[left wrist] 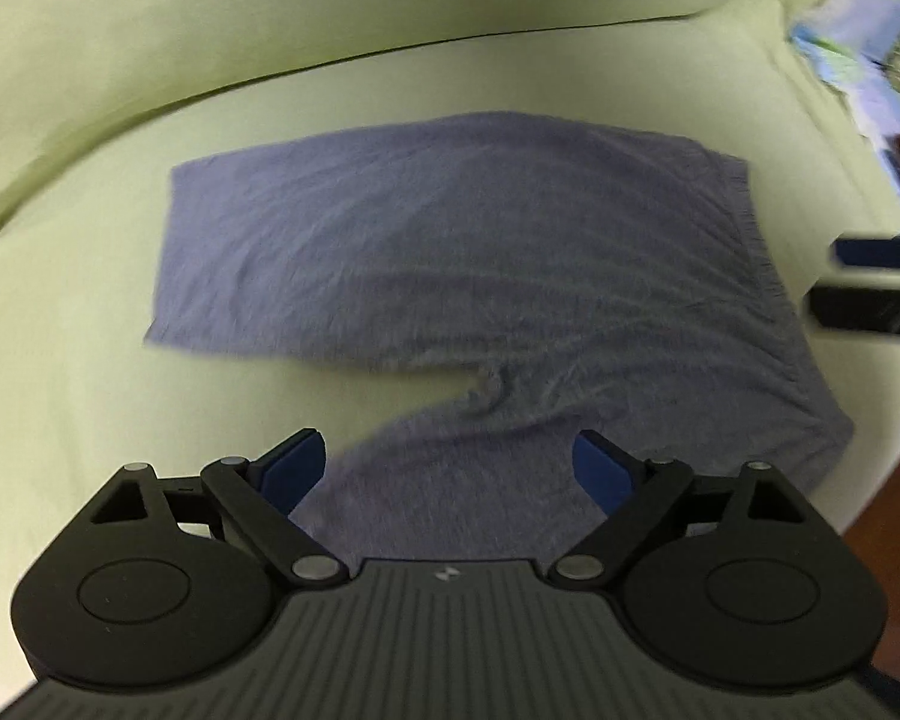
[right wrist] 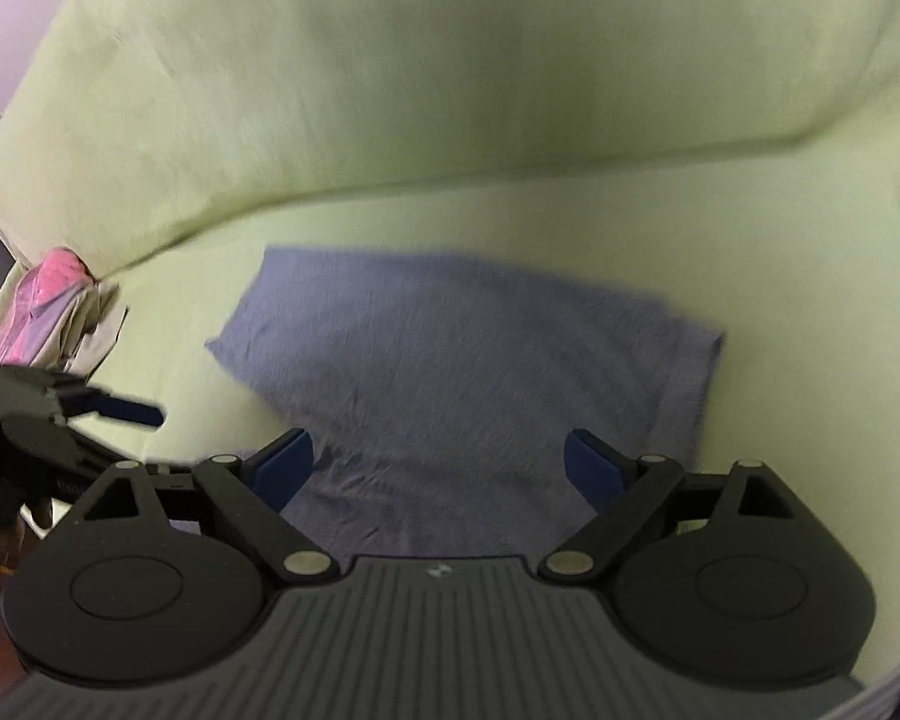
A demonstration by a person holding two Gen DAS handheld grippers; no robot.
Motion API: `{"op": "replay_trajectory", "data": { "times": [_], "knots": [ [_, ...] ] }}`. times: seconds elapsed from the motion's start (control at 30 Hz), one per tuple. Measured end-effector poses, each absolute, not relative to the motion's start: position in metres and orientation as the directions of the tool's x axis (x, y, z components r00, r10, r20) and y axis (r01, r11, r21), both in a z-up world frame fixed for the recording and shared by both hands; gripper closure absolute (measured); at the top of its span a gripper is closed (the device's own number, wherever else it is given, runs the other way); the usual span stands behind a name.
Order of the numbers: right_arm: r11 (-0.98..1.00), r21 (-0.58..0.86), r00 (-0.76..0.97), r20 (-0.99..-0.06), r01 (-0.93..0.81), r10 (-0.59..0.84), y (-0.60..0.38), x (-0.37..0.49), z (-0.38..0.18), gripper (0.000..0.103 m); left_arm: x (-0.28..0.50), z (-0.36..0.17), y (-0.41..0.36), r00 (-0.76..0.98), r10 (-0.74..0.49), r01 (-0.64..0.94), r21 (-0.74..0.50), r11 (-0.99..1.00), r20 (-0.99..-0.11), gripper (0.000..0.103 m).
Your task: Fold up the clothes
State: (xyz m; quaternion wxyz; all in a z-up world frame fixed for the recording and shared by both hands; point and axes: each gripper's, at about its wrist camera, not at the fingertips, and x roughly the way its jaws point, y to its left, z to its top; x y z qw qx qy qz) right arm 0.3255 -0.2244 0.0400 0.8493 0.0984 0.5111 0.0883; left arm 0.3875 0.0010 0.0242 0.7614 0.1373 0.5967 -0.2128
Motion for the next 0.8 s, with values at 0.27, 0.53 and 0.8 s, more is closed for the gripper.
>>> {"op": "replay_trajectory", "data": {
  "times": [0.27, 0.53, 0.8],
  "knots": [
    [0.979, 0.162, 0.440, -0.875, -0.126, 0.202, -0.204, 0.367, 0.019, 0.037, 0.440, 0.011, -0.010, 0.216, -0.242, 0.759, 0.007, 0.651, -0.946, 0.037],
    [0.885, 0.019, 0.437, -0.865, -0.465, 0.248, -0.208, 0.442, 0.006, 0.056, 0.511, -0.014, -0.021, 0.226, -0.240, 0.897, 0.106, 0.430, -0.944, 0.078],
    [0.761, -0.025, 0.360, -0.891, -0.649, 0.278, -0.207, 0.499, -0.013, 0.069, 0.546, -0.023, -0.042, 0.156, -0.279, 0.965, 0.087, 0.246, -0.947, 0.077]
  ]
}}
